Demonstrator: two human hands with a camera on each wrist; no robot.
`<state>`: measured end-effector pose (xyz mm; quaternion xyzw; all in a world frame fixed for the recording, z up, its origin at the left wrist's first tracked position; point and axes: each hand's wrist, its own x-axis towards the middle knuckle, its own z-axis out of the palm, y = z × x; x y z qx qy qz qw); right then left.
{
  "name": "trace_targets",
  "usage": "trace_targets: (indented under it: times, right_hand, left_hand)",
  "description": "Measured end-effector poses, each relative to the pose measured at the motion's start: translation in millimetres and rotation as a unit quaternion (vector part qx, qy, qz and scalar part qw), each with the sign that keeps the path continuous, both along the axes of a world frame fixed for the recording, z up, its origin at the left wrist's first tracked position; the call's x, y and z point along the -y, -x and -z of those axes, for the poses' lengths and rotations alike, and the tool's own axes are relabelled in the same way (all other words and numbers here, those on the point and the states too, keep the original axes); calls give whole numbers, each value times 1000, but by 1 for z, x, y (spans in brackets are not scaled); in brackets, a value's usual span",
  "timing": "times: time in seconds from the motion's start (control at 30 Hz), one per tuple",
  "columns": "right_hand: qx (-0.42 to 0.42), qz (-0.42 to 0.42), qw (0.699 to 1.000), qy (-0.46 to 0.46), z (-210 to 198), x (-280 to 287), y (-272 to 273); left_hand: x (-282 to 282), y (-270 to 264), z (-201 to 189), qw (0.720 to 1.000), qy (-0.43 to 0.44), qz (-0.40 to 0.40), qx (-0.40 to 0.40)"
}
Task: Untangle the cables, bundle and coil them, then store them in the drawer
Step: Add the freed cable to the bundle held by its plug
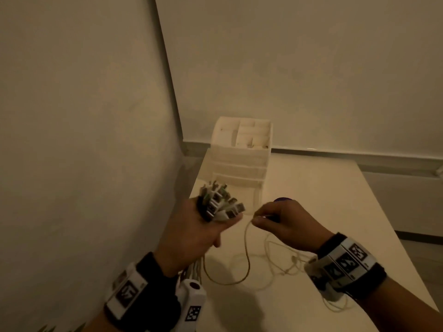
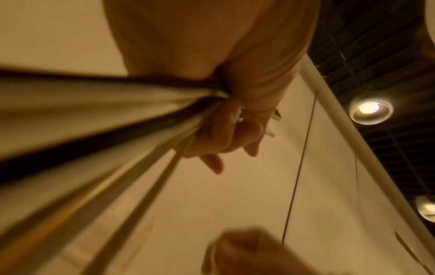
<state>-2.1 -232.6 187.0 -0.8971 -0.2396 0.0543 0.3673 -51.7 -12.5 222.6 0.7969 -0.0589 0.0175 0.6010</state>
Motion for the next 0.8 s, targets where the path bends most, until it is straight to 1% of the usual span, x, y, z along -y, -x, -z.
trace_targets:
  times: [0.07, 0.17, 0.3, 0.4, 0.5, 0.57, 0.63, 0.7, 0.77, 0.8]
  right_hand:
    - [18, -31, 999, -6, -20, -13, 5]
    - [31, -34, 999, -8, -35, -18, 8]
    - [47, -20, 999, 0, -33, -14, 11]
    - [44, -9, 999, -9, -25, -13, 13]
    - [25, -16, 999, -29, -17, -10, 15]
    - [1, -21, 998, -51, -10, -6, 16]
    - [-36, -11, 995, -87, 1, 2, 16]
    - [-81, 15, 985, -149, 15, 13, 14]
    - [-104, 45, 976, -185, 30, 22, 11]
    - [-104, 55, 976, -182, 36, 24, 9]
  left_hand:
    - [14, -5, 6, 1000, -13, 2, -1]
    - [25, -13, 8, 1000, -18, -17, 12]
    - [26, -20, 12, 999, -39, 7, 8]
    - [27, -23, 16, 999, -31, 30, -5]
    - [29, -22, 14, 997, -29, 62, -25]
    - [30, -18, 9, 997, -31, 66, -25]
    - [25, -17, 7, 999, 7, 24, -31]
    - [14, -20, 5, 997, 58, -46, -34]
    - [1, -22, 2, 993, 69, -92, -10]
    - [-4, -21, 0, 992, 67, -104, 7]
